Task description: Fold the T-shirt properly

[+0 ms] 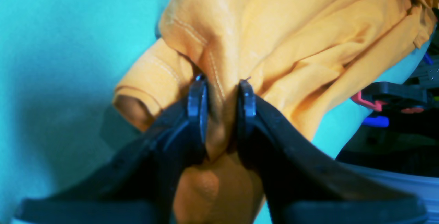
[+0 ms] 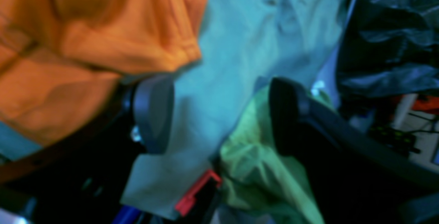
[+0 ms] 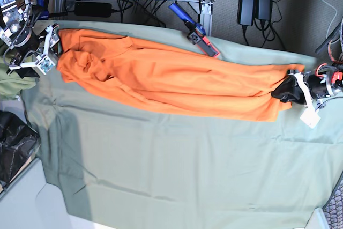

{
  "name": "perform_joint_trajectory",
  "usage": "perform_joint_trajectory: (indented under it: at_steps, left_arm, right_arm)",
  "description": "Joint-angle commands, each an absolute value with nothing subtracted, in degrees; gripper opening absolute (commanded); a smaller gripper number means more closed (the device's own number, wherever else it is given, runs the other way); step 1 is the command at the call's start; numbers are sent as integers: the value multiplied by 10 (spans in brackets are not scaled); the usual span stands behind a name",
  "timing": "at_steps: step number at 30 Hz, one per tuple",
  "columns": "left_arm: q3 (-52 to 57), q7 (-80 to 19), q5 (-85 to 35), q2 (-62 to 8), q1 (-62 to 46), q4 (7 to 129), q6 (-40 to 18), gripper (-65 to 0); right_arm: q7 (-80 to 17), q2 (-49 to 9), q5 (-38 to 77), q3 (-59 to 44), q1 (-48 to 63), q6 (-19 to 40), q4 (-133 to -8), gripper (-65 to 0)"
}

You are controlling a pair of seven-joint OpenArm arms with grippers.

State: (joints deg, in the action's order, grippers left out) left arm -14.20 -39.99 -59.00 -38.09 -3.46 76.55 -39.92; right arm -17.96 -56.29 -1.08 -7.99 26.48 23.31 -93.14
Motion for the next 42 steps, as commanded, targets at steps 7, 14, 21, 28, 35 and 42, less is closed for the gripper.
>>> perform_joint_trajectory:
  at_steps: [7, 14, 21, 28, 35, 42]
  left_arm:
    - [-141, -409, -580, -387, -32, 769, -400, -473]
    - [-141, -409, -580, -387, -32, 769, -400, -473]
    - [-141, -409, -581, -387, -32, 769, -400, -473]
    - [-141, -409, -580, -387, -32, 769, -400, -473]
    - [-141, -409, -581, -387, -32, 769, -400, -474]
    - [-141, -409, -581, -387, -32, 769, -400, -473]
  right_arm:
    - [-122, -583, -26, -84, 261, 293, -907, -218]
    - [-98, -593, -74, -29, 260, 291, -901, -218]
    - [-98, -592, -77, -3, 225, 289, -876, -218]
    - [-94, -592, -62, -3, 210, 289, -869, -218]
    - [-89, -592, -62, 2, 210, 289, -862, -218]
    - [-83, -588, -62, 41, 200, 289, -858, -218]
